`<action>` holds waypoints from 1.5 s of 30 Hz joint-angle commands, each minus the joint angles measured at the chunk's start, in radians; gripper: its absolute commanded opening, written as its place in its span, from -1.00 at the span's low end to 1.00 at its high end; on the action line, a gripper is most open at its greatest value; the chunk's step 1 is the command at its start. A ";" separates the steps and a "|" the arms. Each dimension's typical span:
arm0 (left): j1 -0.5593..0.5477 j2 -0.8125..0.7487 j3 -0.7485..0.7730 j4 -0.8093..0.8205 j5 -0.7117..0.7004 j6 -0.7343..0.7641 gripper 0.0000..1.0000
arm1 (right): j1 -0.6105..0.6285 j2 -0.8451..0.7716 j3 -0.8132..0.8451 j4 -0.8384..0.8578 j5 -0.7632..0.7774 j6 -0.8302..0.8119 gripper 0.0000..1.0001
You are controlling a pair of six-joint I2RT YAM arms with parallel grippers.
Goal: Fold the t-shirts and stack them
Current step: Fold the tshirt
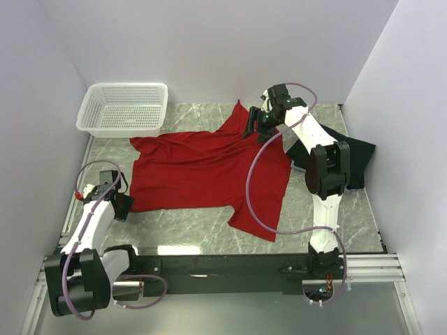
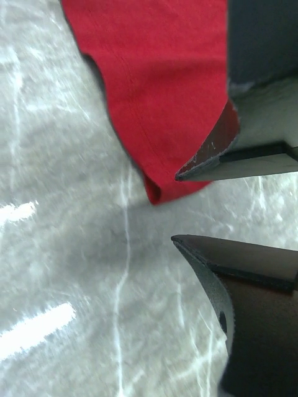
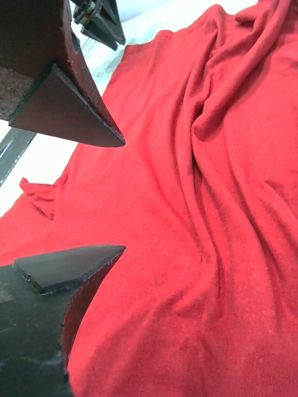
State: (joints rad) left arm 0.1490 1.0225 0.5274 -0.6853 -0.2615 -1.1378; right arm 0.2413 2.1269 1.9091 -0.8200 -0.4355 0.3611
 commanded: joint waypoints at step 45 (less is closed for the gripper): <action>0.115 0.062 0.013 0.171 0.246 0.242 -0.99 | 0.176 -0.701 -1.000 0.005 0.218 -0.002 0.14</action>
State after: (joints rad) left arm 0.2550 1.0950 0.4961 -0.5068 -0.0620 -0.9543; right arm 0.3740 1.5360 1.0000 -0.8158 -0.2737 0.3096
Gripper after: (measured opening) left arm 0.013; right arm 0.576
